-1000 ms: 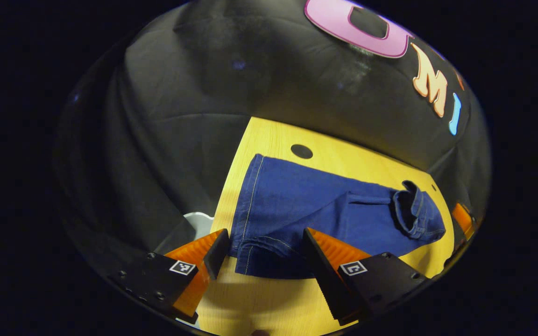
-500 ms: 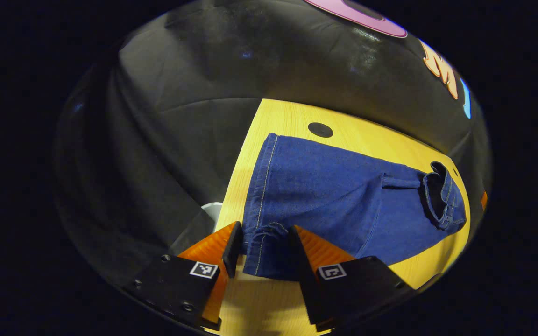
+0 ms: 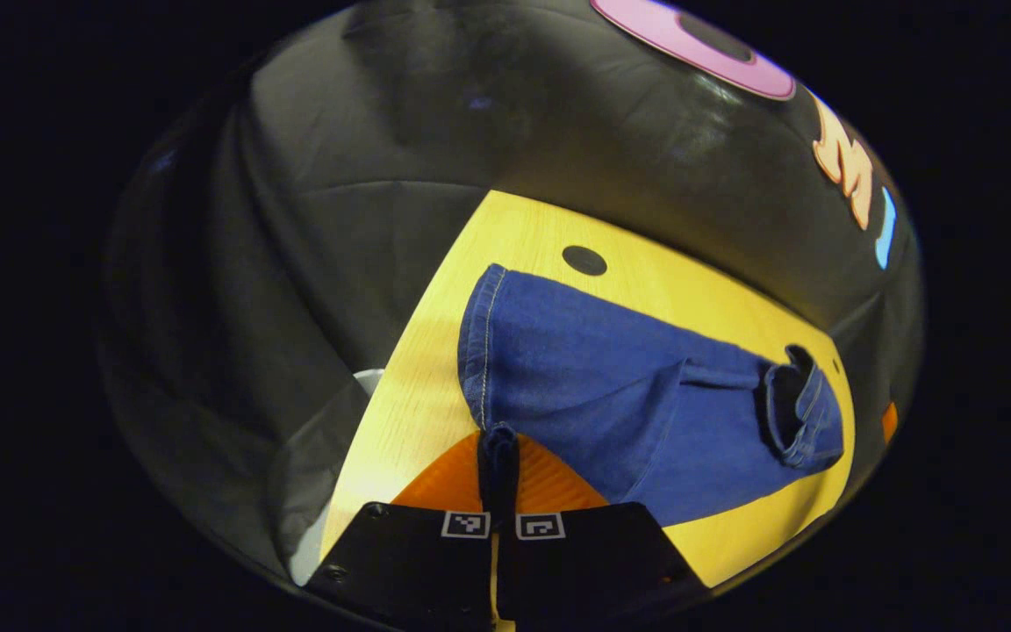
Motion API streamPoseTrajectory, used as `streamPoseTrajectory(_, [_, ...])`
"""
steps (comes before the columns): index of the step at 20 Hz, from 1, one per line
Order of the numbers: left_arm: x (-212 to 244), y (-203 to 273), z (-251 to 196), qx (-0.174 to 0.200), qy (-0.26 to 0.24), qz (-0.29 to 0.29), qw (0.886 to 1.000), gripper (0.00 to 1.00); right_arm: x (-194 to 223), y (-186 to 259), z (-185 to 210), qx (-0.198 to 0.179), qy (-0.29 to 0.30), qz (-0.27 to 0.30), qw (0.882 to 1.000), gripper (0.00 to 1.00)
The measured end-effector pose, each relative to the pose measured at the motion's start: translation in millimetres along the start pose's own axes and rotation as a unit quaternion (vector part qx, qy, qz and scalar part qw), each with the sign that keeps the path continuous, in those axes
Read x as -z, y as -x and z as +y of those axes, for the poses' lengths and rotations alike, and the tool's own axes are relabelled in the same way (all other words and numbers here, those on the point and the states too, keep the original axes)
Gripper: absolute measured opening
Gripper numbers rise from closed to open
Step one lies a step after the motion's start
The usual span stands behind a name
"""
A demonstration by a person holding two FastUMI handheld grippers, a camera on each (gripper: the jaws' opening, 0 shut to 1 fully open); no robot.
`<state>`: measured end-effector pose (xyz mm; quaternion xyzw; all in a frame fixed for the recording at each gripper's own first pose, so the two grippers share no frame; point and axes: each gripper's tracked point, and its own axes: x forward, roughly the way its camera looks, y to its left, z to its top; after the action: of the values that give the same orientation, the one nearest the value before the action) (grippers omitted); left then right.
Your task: Grasp the waist and the cuffs of the jeans and fold them to make the two legs overlap; first hold the waist and fold one-third of the jeans toward the cuffs, then hold the cuffs and fold the remaining one-third in the same direction to finish folding.
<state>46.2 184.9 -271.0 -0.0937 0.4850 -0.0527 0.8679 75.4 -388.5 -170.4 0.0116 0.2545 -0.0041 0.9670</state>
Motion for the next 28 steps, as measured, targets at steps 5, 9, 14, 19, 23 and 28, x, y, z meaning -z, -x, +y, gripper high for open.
streamPoseTrajectory(5, [-32, 44, -52, 0.043, 0.01, -0.053, 0.998, 0.0, -6, 15, -21, -0.008, 0.005, 0.0, 1.0, 0.97])
streamPoseTrajectory(9, [-56, 66, -102, 0.068, -0.011, -0.079, 0.994, 0.0, -9, 29, -47, -0.01, 0.006, 0.004, 1.0, 0.97])
streamPoseTrajectory(14, [-74, 86, -182, 0.099, -0.04, -0.109, 0.988, 0.0, -10, 46, -79, -0.016, 0.001, 0.006, 1.0, 0.97])
streamPoseTrajectory(19, [-86, 100, -261, 0.141, -0.066, -0.129, 0.979, 0.0, -21, 62, -116, -0.016, -0.023, -0.005, 1.0, 0.97])
streamPoseTrajectory(23, [-83, 104, -314, 0.165, -0.087, -0.134, 0.973, 0.0, -22, 75, -148, -0.014, -0.024, -0.008, 1.0, 0.98])
streamPoseTrajectory(28, [-64, 98, -381, 0.195, -0.101, -0.121, 0.968, 0.0, -19, 91, -191, -0.004, -0.021, -0.007, 1.0, 0.98])
